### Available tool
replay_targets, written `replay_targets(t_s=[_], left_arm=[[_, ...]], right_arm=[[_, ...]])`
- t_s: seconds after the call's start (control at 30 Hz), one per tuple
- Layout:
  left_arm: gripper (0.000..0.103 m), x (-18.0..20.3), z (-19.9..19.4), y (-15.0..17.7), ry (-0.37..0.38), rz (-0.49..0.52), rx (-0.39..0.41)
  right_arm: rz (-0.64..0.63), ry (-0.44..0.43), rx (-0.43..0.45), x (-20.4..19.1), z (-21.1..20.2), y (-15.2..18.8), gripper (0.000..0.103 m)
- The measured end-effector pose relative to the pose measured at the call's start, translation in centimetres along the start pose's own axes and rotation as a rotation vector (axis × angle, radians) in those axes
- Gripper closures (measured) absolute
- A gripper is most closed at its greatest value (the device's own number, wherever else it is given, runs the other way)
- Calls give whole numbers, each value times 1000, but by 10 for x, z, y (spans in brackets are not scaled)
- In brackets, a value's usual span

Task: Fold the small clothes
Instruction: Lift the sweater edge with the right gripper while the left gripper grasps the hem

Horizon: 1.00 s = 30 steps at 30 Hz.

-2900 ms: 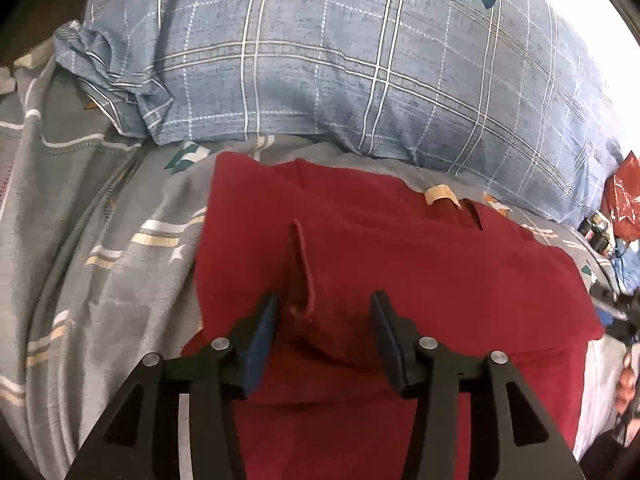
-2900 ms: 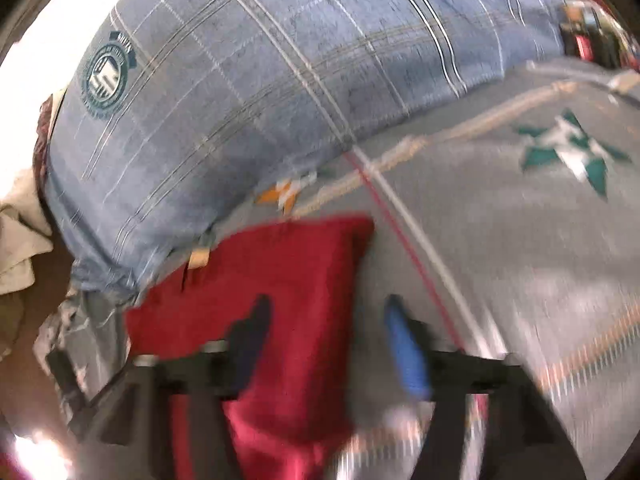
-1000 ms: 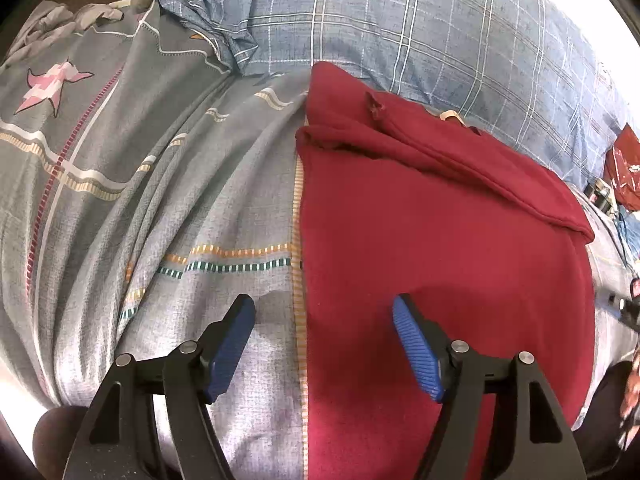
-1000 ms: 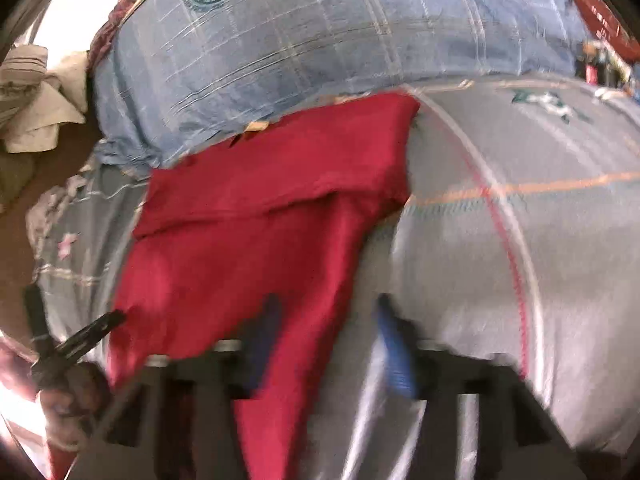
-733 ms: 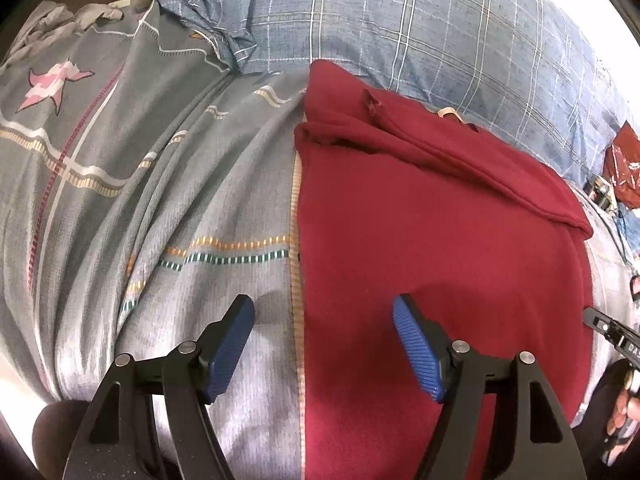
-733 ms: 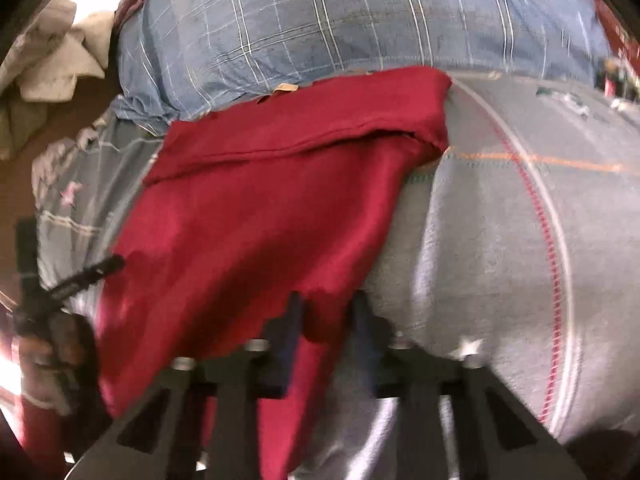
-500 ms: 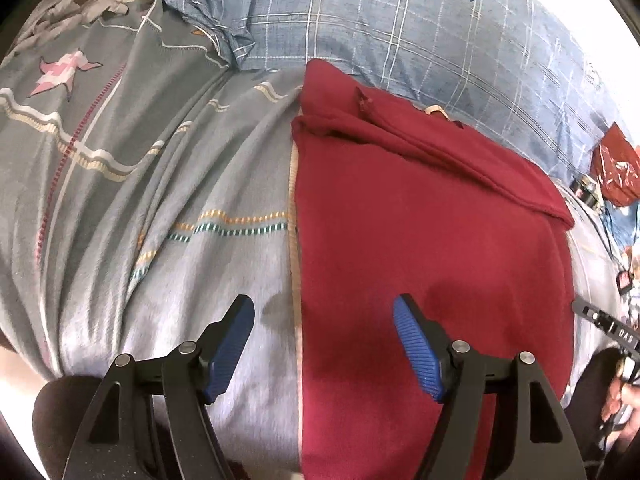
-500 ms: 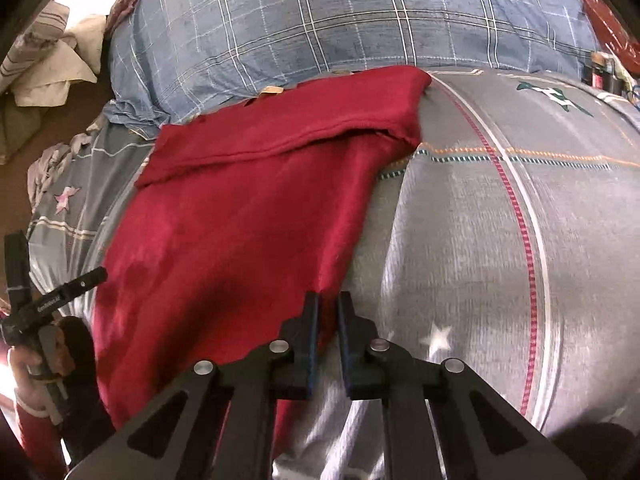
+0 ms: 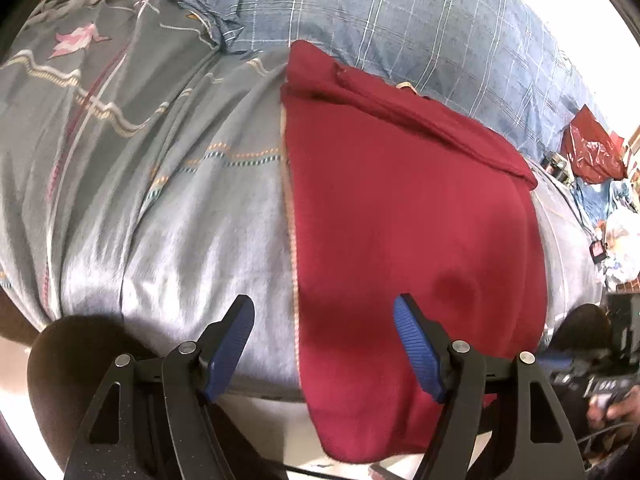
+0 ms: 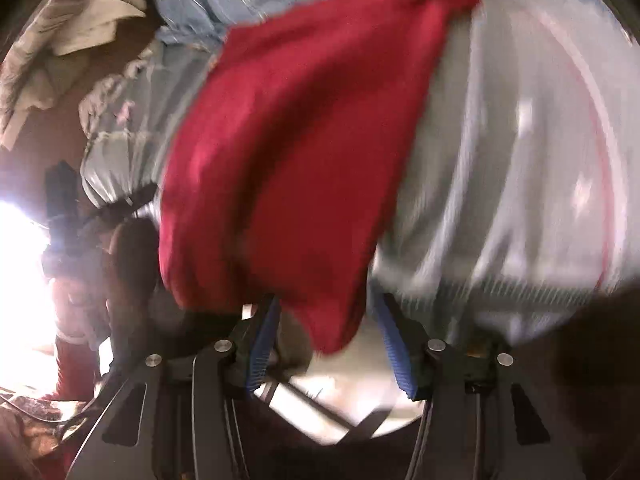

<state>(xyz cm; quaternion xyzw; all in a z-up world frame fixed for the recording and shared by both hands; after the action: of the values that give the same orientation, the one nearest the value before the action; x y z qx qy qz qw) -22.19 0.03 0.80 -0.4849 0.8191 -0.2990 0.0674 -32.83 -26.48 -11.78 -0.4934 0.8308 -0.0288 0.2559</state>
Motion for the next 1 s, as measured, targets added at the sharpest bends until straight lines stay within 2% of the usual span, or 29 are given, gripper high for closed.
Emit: replay_targets(t_s=[0.07, 0.33, 0.4, 0.47, 0.5, 0.53, 0.57, 0.73, 1.0], left_arm=[[31, -2, -2, 2, -7, -2, -1], [31, -4, -5, 7, -5, -22, -5], [31, -3, -5, 10, 0, -22, -14], [31, -2, -6, 14, 6, -21, -24], [31, -2, -6, 16, 14, -22, -34], [31, -2, -5, 17, 19, -22, -42], [31, -1, -5, 19, 25, -22, -54], [31, 2, -4, 31, 56, -43, -97], [31, 16, -3, 40, 91, -40, -124]], right_arm=[[31, -23, -49, 2, 14, 13, 50], [3, 88, -69, 6, 47, 19, 51], [8, 78, -71, 5, 52, 17, 56], [11, 62, -79, 3, 57, 18, 74], [12, 57, -78, 3, 58, 19, 78], [16, 40, -73, 2, 57, 20, 88], [24, 23, -66, 2, 55, 20, 93], [37, -103, 15, -6, 15, 13, 96], [49, -70, 159, 21, -49, -2, 96]])
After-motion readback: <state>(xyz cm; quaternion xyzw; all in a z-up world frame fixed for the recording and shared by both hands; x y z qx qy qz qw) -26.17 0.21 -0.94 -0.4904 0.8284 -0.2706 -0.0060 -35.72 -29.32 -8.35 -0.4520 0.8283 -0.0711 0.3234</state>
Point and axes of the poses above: each gripper's, at about its wrist camera, not at the fingertips, and z roughly the way its jaws point, x to its right, y to its underside, the point moved 8 cm from there along z, roughly the way its jaws point, and after that the axes turned 11 degrees about z, right-handed, at the moved point
